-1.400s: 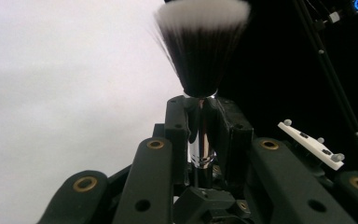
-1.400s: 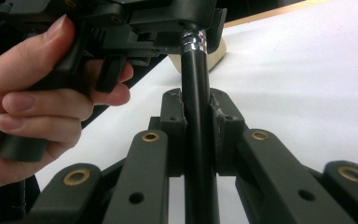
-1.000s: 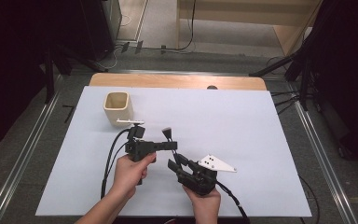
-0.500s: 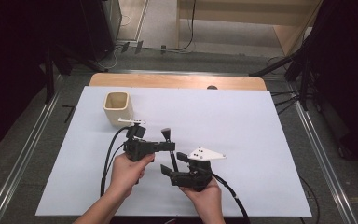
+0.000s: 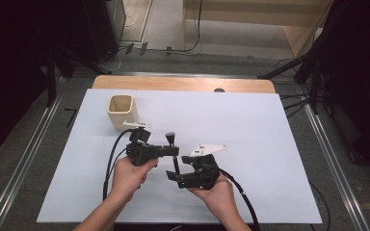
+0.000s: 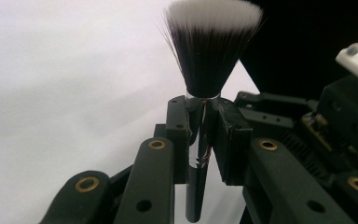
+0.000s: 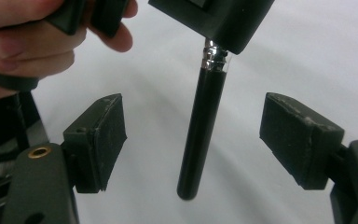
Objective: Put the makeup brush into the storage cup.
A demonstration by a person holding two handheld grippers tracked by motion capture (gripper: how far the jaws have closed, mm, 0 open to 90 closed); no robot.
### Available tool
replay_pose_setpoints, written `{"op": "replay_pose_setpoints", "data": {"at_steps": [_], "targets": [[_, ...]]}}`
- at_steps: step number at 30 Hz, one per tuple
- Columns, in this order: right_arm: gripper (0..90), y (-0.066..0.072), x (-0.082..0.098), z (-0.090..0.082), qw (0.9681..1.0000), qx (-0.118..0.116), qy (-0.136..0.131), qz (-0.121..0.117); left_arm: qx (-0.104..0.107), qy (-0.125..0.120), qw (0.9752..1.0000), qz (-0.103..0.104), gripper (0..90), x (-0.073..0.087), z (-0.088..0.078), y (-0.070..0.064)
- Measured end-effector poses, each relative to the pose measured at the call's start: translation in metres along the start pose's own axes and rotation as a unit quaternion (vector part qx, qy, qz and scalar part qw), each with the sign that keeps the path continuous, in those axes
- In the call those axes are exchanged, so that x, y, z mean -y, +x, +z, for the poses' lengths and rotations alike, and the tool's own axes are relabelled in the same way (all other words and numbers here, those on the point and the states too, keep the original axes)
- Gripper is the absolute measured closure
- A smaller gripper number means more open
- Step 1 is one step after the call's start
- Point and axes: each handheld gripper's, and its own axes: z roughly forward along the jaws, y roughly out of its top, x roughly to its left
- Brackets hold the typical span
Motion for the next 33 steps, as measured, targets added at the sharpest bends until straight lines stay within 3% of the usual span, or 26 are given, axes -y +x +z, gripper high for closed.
{"op": "replay_pose_setpoints", "data": {"at_steps": [3,5,8,12,21,28,31,33], "targets": [[23.5,-0.006,-0.003,-0.006,0.9997,-0.014,0.015,-0.013,-0.002,0.007,1.0000,0.003,78.4,0.000,0.001,0.000],[23.5,-0.010,-0.004,-0.009,0.9990,-0.035,0.023,-0.018,-0.003,0.012,0.9999,0.006,78.4,0.000,0.002,0.000],[23.4,-0.016,-0.004,-0.012,0.9981,-0.044,0.036,-0.025,-0.004,0.016,0.9998,0.009,78.4,0.000,0.004,0.000],[23.4,-0.022,-0.004,-0.015,0.9964,-0.066,0.041,-0.033,0.001,0.022,0.9996,0.017,78.4,0.000,0.006,0.000],[24.0,-0.029,0.000,-0.017,0.9914,-0.109,0.048,-0.054,0.012,0.047,0.9969,0.062,78.3,0.000,0.009,-0.005],[25.3,-0.034,0.005,-0.021,0.9892,-0.136,0.034,-0.045,0.040,0.055,0.9942,0.083,78.1,0.000,0.008,-0.007],[25.9,-0.036,0.006,-0.022,0.9883,-0.146,0.026,-0.036,0.067,0.050,0.9932,0.081,78.1,-0.001,0.006,-0.007],[26.7,-0.037,0.006,-0.022,0.9876,-0.151,0.021,-0.037,0.078,0.050,0.9915,0.092,78.2,-0.002,0.005,-0.007]]}}
